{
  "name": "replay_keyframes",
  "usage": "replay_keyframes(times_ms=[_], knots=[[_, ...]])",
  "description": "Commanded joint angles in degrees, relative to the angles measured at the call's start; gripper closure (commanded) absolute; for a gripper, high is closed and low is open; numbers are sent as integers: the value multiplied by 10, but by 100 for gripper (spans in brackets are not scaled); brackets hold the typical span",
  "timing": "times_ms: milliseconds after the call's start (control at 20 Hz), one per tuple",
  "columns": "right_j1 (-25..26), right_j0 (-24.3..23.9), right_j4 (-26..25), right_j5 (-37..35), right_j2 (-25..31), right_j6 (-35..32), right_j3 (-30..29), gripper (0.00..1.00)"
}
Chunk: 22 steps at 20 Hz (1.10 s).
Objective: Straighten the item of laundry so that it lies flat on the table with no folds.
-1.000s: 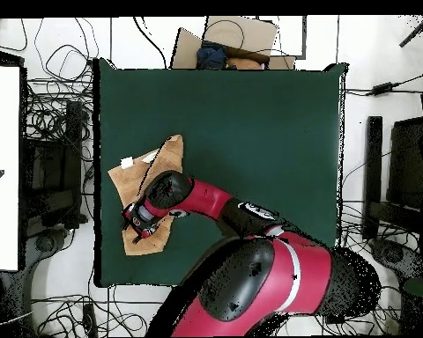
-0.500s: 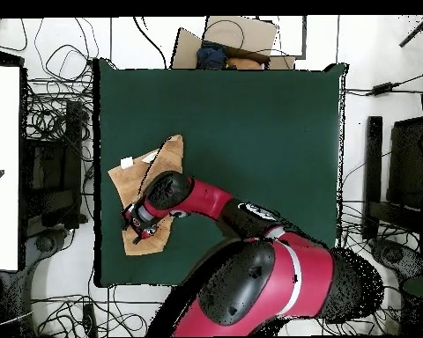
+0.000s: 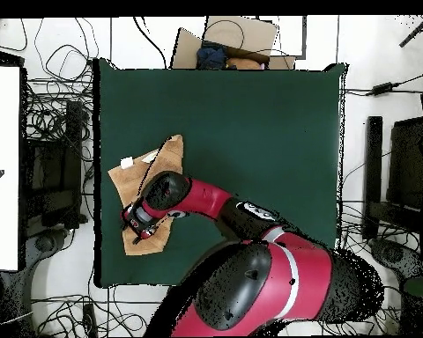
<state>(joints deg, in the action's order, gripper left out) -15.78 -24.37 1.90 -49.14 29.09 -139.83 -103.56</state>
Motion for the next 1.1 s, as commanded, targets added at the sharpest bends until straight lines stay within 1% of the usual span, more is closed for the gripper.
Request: replay_keyframes(times_ms=[50,200,500,750,1100], knots=[[6,11,-28,90,-1,8,-7,0],[2,12,-32,112,-2,4,-14,0],[-8,10,-25,113,3,0,-28,0],[1,14,-26,127,-2,2,-20,0],[2,14,-27,126,-6,3,-18,0]])
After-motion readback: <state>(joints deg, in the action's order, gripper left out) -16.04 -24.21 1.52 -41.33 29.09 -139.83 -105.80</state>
